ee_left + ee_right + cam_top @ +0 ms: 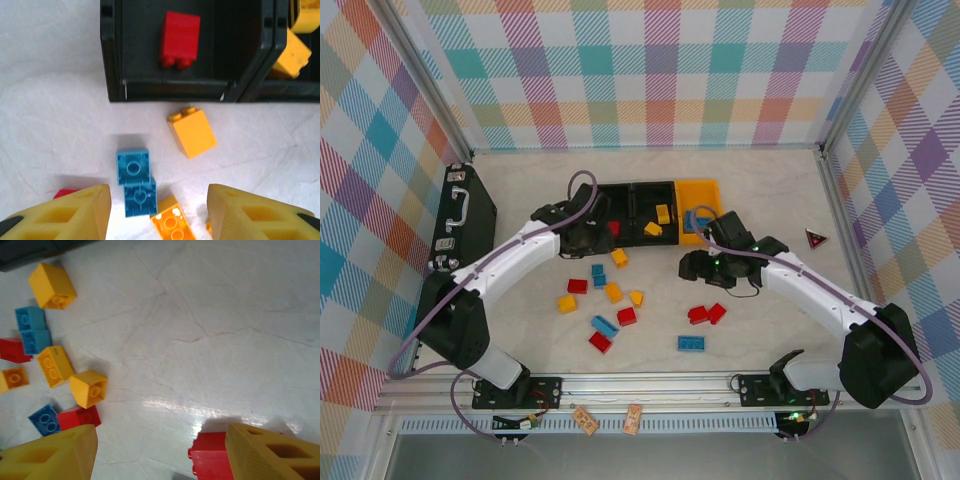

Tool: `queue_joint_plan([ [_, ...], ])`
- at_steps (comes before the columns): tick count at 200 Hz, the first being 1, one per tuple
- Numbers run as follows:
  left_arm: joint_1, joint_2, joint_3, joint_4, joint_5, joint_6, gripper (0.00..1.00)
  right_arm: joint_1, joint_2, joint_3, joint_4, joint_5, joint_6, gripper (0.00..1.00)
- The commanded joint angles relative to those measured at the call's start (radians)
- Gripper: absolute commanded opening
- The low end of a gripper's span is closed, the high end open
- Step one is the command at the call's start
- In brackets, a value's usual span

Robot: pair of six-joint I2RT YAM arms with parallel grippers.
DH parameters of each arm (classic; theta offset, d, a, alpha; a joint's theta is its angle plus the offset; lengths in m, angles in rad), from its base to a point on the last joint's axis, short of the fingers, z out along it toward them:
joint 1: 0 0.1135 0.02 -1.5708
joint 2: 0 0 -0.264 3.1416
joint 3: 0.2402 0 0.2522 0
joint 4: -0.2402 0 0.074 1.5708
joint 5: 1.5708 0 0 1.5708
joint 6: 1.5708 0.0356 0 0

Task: Sort the legos into containers by color
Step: Pick up the lego from the center of the table.

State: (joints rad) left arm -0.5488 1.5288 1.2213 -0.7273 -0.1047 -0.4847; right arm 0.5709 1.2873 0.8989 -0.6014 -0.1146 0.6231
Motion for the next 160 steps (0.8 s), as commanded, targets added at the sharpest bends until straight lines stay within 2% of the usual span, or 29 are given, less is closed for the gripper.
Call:
queue_joint_plan([
  [1, -0.016, -0.068, -0.059, 0.022, 0.044, -0.028, 0.55, 0.007, -0.004, -0.018, -0.040, 0.018, -0.011, 0.68],
  [62, -0.099, -0.056, -0.135, 0.043, 0.071, -0.165, 0.55, 0.020, 0.006, -0.018, -0.015, -0.002, 0.004, 0.68],
  [95, -0.143, -0.024, -0.174, 0.020, 0.048, -0.272, 0.61, 0.023, 0.001, -0.036, -0.004, -0.002, 0.013, 0.68],
  [120, -0.169, -0.025, -0.253, 0.072, 0.050, -0.358, 0.65, 0.023, -0.007, -0.051, 0.007, 0.001, 0.019, 0.68],
  [160, -0.208, 0.036, -0.277, 0.125, 0.048, -0.406, 0.66, 0.023, -0.008, -0.070, 0.024, -0.002, 0.024, 0.68],
])
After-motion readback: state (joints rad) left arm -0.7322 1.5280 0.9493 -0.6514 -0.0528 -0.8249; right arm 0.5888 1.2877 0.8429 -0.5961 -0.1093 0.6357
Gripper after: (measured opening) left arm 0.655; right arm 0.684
